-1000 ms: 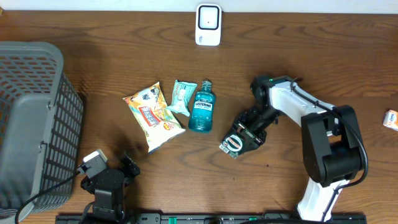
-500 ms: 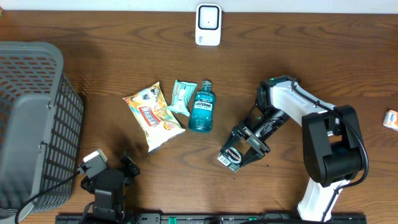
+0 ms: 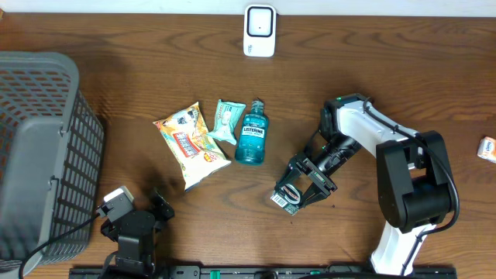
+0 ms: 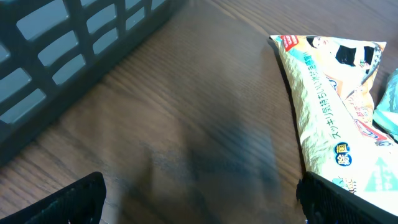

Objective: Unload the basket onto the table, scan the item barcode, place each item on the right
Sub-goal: 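Lift the green tin and move it toward the scanner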

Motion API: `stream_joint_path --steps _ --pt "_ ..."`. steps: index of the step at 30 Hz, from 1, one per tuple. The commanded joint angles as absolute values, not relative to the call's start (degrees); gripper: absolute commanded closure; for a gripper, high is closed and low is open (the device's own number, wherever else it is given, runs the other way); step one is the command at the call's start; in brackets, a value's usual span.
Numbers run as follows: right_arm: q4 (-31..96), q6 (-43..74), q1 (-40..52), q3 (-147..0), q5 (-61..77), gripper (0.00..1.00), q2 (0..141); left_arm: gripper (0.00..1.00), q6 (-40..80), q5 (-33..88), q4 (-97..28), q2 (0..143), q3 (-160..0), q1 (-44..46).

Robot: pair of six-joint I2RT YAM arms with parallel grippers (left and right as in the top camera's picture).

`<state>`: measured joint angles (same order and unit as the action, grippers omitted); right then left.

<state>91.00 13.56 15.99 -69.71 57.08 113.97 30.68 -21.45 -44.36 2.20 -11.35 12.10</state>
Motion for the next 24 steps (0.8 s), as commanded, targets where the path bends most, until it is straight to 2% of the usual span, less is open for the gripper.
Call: stream_joint_path --steps 1,9,15,20,24 --pt "90.0 12.82 15.62 -70.48 58.85 0.57 113.84 0.02 30.94 -22.55 -46.46 2.26 -11.14 12.05" --pt "75.2 20.08 15.62 -70.5 66.41 0.64 113.84 0.02 30.94 -22.55 -46.46 2.26 -11.14 12.05" --pt "72.6 19.03 14.33 -70.94 72.42 0.62 113.84 0.02 30.94 -22.55 -46.46 2.26 -11.14 12.05" --pt "72.82 14.7 10.33 -75.24 71.96 0.6 113.84 0.02 30.94 -22.55 -46.46 2.26 -11.14 12.05" --pt "72.49 13.67 7.29 -82.81 64.58 0.65 113.84 0.02 30.94 -22.55 -46.46 2.26 -11.14 12.05"
